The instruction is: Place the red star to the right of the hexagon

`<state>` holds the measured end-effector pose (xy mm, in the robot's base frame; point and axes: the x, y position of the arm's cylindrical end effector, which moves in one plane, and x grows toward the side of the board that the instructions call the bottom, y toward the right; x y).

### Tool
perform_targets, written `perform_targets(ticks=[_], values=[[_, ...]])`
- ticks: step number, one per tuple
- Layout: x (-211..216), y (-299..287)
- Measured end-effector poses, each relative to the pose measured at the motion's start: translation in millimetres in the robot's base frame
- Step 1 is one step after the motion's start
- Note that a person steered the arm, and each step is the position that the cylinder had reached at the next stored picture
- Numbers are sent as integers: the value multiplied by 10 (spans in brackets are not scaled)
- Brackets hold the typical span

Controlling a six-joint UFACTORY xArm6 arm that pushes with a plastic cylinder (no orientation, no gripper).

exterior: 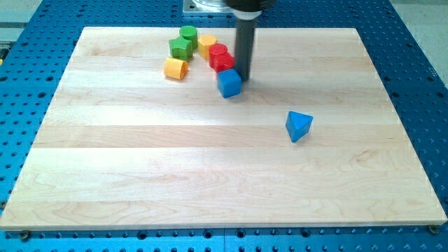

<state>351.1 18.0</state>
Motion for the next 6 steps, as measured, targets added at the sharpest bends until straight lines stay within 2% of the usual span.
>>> perform_targets(ticks=[1, 2, 4, 6], values=[[379, -309], [434, -597], [-64, -573], [-89, 250]])
